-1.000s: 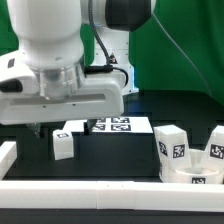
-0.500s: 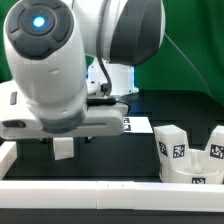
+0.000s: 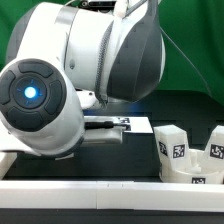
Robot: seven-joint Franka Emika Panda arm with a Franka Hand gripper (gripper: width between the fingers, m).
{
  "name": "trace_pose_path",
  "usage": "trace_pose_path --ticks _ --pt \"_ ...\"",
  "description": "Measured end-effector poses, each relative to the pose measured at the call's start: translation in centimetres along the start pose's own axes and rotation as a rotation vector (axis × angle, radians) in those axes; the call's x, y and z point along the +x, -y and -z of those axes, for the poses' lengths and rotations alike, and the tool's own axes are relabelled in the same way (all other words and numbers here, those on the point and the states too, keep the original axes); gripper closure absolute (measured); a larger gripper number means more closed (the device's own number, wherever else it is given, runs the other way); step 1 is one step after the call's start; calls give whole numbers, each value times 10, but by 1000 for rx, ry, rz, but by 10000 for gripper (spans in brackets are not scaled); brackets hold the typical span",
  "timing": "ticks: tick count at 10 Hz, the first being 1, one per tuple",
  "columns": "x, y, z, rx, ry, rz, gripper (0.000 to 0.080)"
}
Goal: Assemble stool
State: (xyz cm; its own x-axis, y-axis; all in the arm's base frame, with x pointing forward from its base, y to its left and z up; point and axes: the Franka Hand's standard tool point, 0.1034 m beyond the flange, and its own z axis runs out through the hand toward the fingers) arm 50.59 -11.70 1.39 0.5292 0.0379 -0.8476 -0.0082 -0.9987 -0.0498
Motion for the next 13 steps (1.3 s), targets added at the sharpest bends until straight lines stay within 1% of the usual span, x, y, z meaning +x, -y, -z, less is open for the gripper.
trace_pose_path --ticks 4,5,6,7,8,10,11,12,13 --pt "2 -2 -1 -3 -10 -28 151" --pt "2 -1 -1 -4 -11 -27 286" --pt "3 0 0 -6 -12 -26 286" --pt "3 1 0 -8 -12 -24 435" --pt "3 1 0 -8 -13 -24 473" --pt "3 1 1 -9 -14 -22 473" --pt "3 3 5 -11 -26 -16 472" --pt "-2 14 17 -16 -45 -17 472" --pt "-11 29 28 -22 -61 -38 472"
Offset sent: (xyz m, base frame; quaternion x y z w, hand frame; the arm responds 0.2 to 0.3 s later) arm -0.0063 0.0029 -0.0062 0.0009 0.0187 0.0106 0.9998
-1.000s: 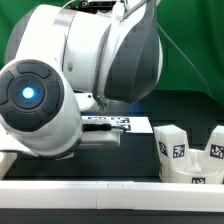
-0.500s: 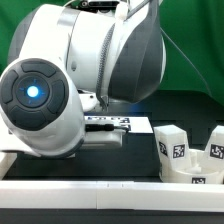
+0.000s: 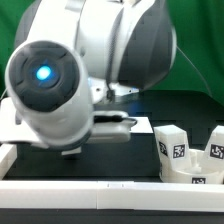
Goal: Assemble stool
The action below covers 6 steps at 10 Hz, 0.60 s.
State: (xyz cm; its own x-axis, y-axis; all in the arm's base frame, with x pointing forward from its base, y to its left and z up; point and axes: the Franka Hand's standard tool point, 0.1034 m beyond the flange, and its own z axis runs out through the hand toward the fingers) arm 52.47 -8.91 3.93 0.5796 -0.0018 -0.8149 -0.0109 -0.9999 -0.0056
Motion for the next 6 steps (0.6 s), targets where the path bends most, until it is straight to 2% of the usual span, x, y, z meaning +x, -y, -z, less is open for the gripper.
trace_pose_path --ticks 3,6 --pt "-28 38 33 -12 -29 -139 472" --pt "-21 35 33 -15 -58 -161 472"
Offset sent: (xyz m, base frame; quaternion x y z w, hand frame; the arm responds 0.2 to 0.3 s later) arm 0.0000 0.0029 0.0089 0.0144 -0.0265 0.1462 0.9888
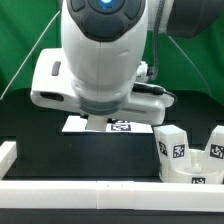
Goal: Assemble stool
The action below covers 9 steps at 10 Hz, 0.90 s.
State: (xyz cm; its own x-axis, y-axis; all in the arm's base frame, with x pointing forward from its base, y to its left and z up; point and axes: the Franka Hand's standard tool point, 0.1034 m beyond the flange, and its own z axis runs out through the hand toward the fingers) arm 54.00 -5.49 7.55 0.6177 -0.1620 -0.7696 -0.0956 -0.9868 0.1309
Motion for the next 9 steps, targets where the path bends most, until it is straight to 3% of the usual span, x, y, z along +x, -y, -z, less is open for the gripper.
trace_pose_path --ticks 1,2,4,5,7,9 --pt "7 -1 2 0 -37 0 472" --pt "18 1 11 17 -153 -11 472" --pt "-7 10 15 85 -272 -39 472" --pt "-14 13 20 103 -331 -46 472" --pt "-23 22 26 117 -473 -38 472" --pt "-16 25 31 130 -646 -38 472"
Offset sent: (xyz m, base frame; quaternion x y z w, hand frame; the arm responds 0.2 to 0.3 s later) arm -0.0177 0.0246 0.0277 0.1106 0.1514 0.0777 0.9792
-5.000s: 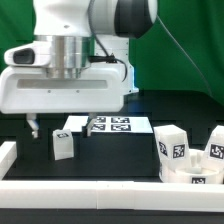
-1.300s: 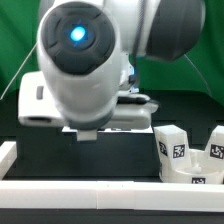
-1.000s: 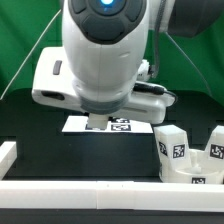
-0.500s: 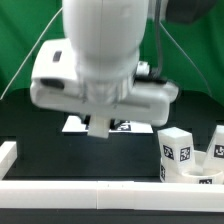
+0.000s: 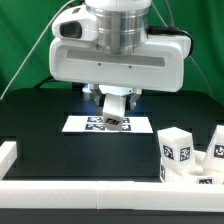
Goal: Assemble stool
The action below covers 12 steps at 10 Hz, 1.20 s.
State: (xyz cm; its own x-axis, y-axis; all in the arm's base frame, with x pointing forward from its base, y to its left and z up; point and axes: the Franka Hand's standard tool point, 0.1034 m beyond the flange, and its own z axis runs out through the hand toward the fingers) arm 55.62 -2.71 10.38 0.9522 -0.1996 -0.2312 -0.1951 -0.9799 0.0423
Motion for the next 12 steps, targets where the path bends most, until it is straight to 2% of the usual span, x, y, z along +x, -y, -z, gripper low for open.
trace_pose_path --ticks 2,3,4,5,7,9,11,12 --pt "3 5 1 14 -121 -6 472" --pt "1 14 6 36 -201 -39 472" --pt "-4 23 12 82 -274 -71 472" --pt "-5 28 16 111 -358 -93 472" --pt "-3 28 12 109 -446 -88 472" --pt "-5 29 11 113 -448 -95 472" --pt "-9 45 20 183 -454 -161 472" --pt "-9 57 26 206 -477 -164 472"
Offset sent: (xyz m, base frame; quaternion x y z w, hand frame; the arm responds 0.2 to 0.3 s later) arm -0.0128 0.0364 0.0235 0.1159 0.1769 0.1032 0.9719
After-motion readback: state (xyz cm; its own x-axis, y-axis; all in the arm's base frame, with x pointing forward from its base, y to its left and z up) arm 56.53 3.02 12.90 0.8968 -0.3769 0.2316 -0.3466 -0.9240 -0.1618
